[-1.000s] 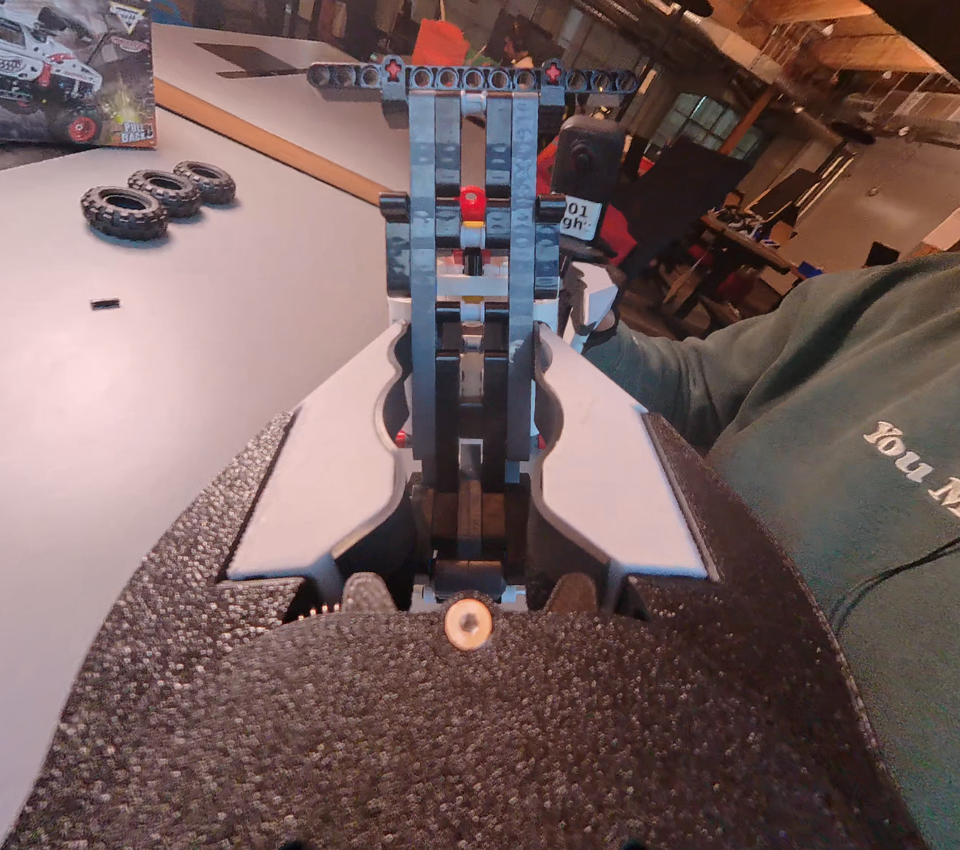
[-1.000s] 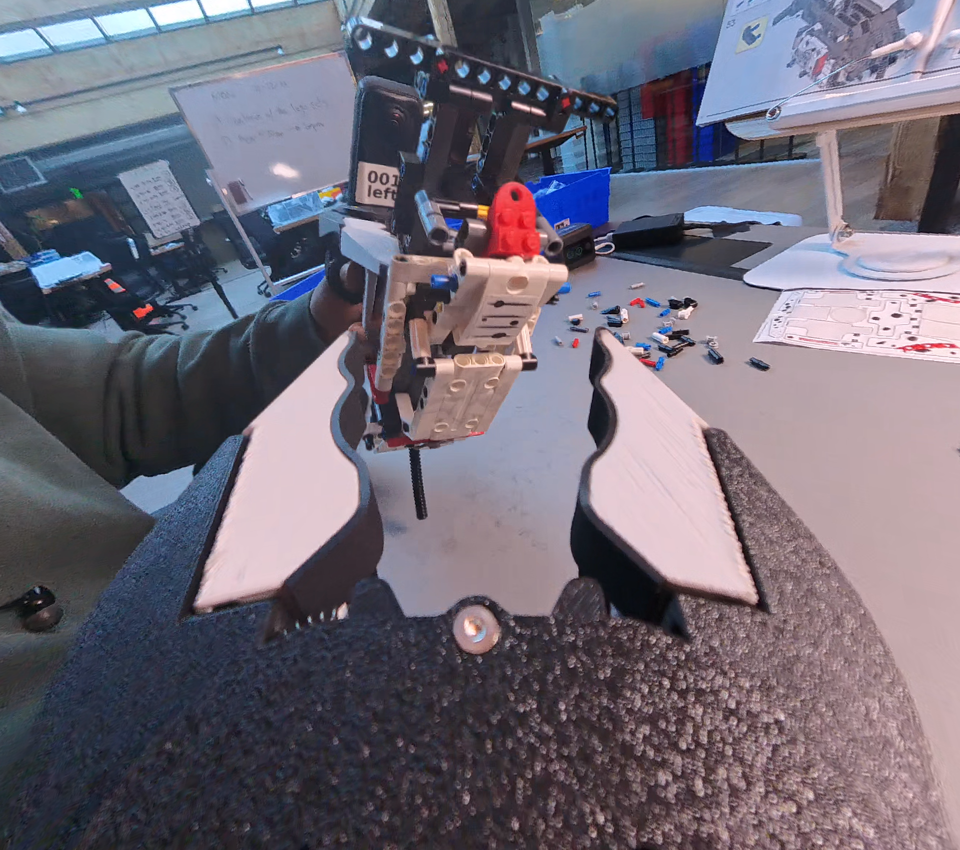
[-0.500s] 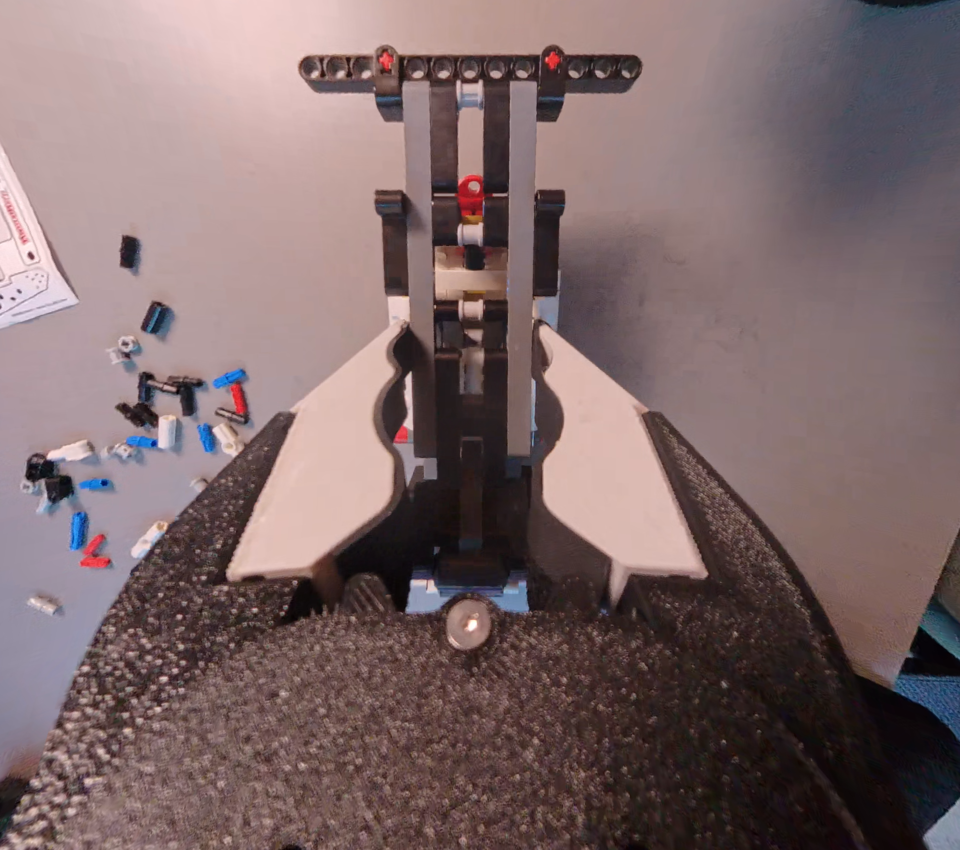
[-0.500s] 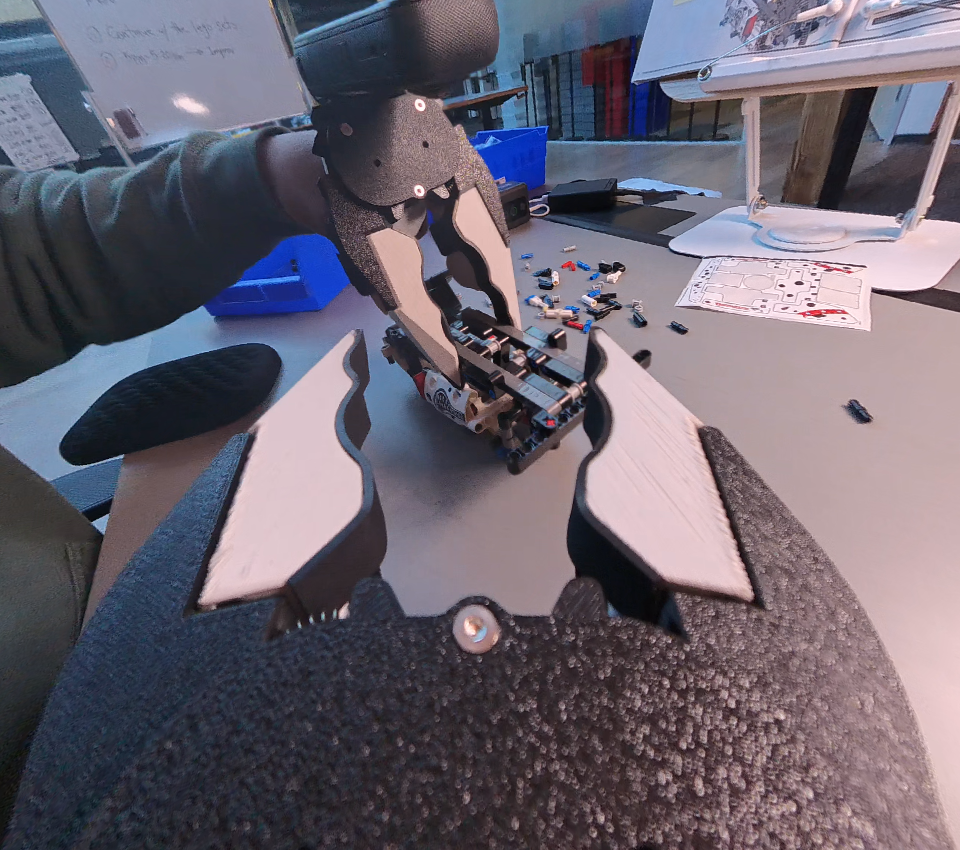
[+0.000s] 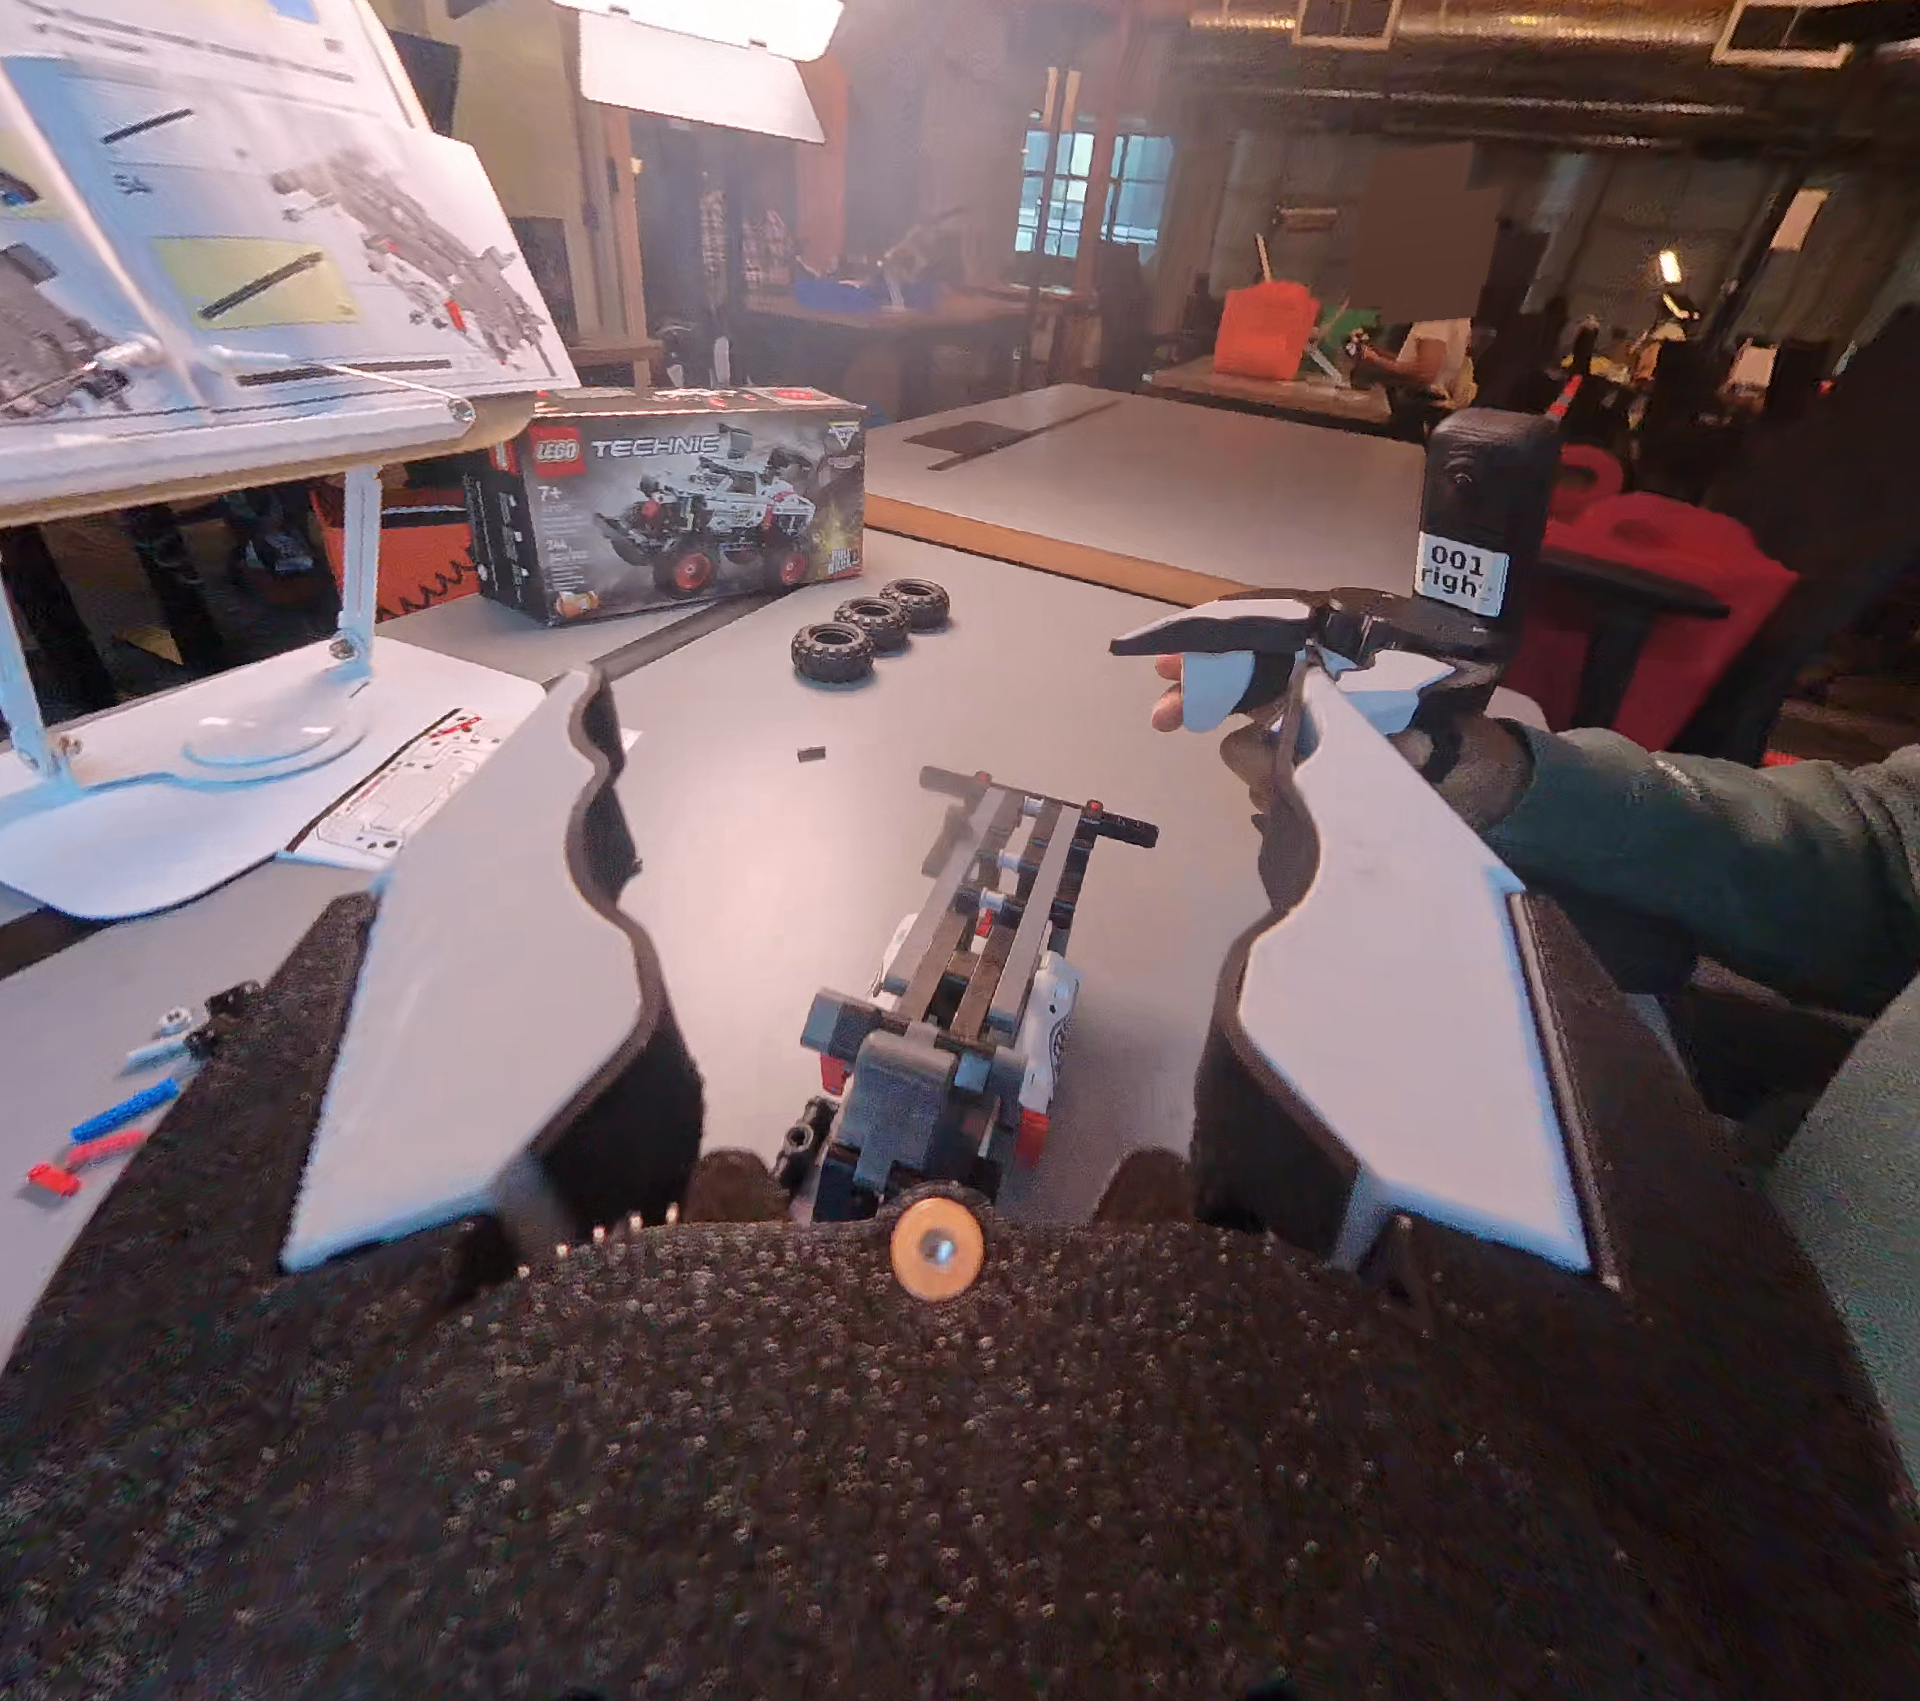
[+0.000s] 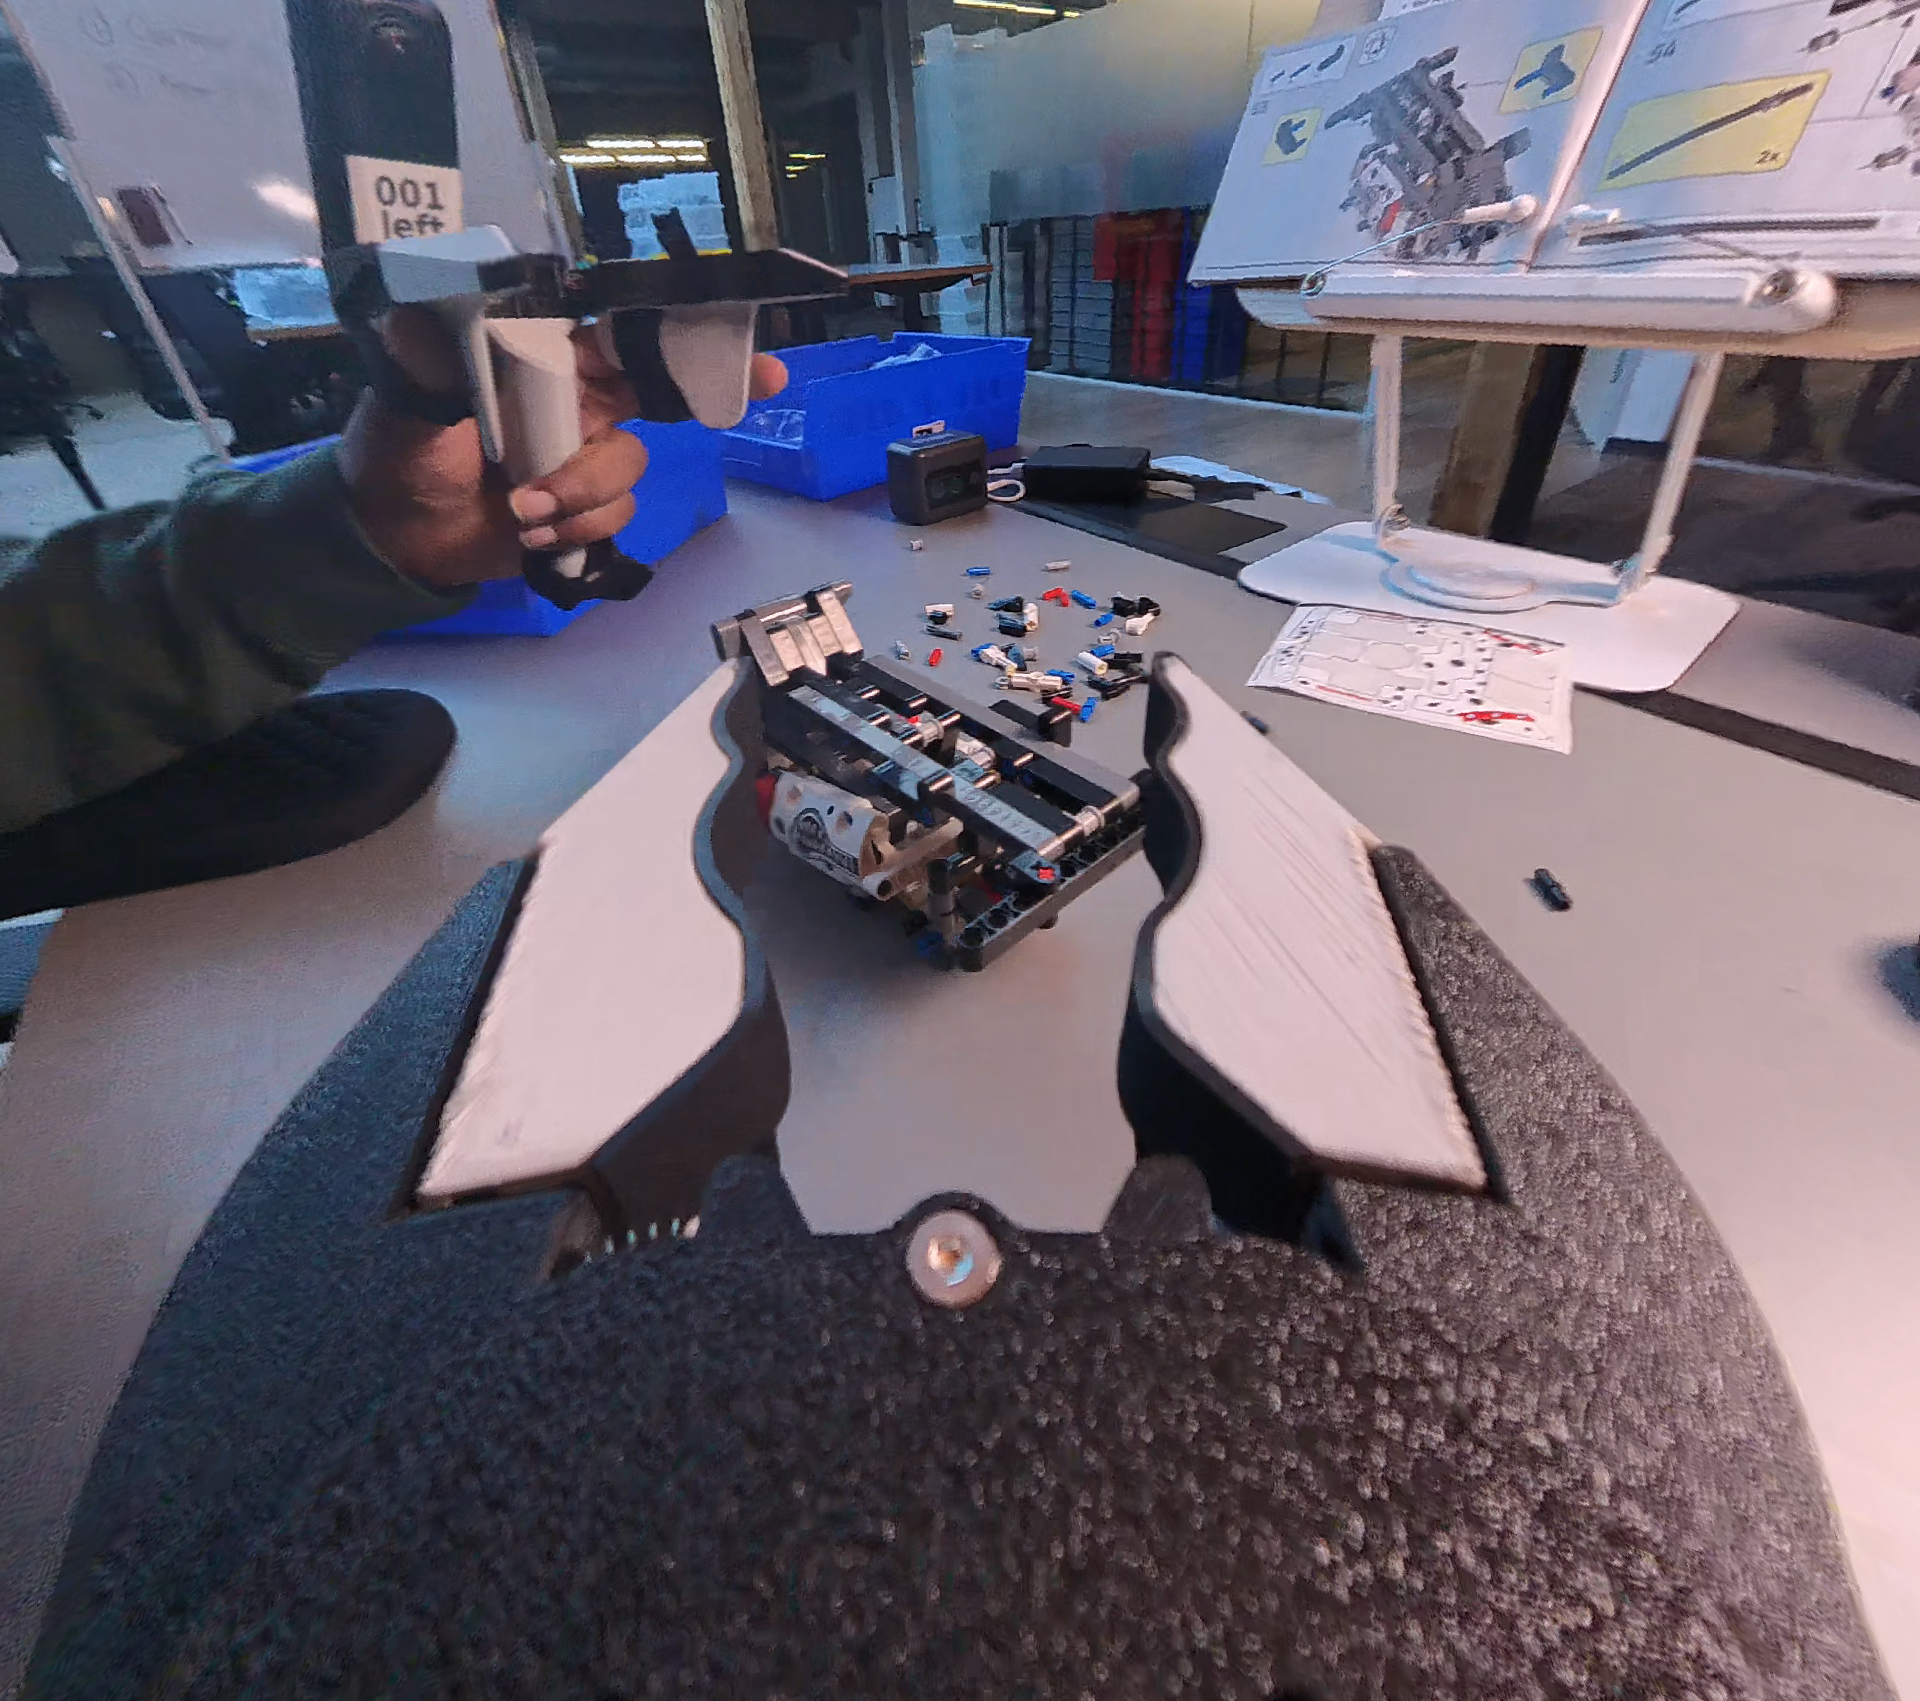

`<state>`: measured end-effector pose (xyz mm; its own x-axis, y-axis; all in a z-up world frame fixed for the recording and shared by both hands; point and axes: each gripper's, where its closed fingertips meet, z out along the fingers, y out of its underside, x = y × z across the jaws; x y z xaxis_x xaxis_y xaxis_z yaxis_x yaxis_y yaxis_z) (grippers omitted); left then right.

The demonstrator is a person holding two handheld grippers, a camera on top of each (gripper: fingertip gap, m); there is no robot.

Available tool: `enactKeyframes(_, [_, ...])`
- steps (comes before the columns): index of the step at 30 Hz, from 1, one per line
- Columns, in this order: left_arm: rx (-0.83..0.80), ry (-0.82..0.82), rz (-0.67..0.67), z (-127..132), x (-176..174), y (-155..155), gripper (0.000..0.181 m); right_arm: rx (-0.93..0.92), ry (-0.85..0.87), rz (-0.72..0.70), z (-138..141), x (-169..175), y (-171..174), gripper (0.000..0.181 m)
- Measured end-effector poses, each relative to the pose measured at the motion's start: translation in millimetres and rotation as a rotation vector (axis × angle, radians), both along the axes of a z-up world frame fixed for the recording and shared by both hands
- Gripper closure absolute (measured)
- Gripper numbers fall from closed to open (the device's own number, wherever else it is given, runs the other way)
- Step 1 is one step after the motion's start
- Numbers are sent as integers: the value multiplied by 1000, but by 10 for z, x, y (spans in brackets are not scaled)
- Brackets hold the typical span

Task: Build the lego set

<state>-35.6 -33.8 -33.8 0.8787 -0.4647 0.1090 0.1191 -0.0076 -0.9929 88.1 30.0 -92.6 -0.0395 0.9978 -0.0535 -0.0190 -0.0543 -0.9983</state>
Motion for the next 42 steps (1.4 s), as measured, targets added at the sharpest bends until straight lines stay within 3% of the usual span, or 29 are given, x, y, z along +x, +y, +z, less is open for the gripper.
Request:
enactKeyframes(1, [14,-28,0,-16,-40,-46,64,44,1,-27,-8,-15,23,110])
enactKeyframes(6, [112,-140,92,-126,-455,-26,145,237,-37,-125,-127,-134,93,123])
enactKeyframes(9, [95,-185,109,-256,-618,-4,181,288,-36,-156,-141,-129,98,137])
enactKeyframes(13, [142,-229,140,-197,-750,-49,181,278,-30,-188,-134,-117,178,154])
enactKeyframes(20, [181,-131,247,-159,-857,-92,179,311,-50,-207,-203,-143,193,181])
enactKeyframes(23, [161,-102,215,-199,-790,-40,161,314,-46,-226,-202,-138,218,181])
enactKeyframes(25, [131,-97,215,-221,-771,23,129,284,-50,-223,-210,-134,231,181])
enactKeyframes(27, [115,-79,193,-234,-715,52,123,270,-47,-232,-201,-126,254,181])
enactKeyframes(29, [87,-60,194,-272,-688,69,132,272,-41,-251,-189,-116,277,181])
enactKeyframes(32, [55,-32,224,-347,-709,66,167,275,-48,-257,-203,-120,285,179])
enactKeyframes(34, [65,-13,226,-340,-700,25,181,277,-55,-244,-218,-129,264,178])
enactKeyframes(42, [43,171,254,-380,-675,-69,181,338,-64,-221,-145,-45,145,159])
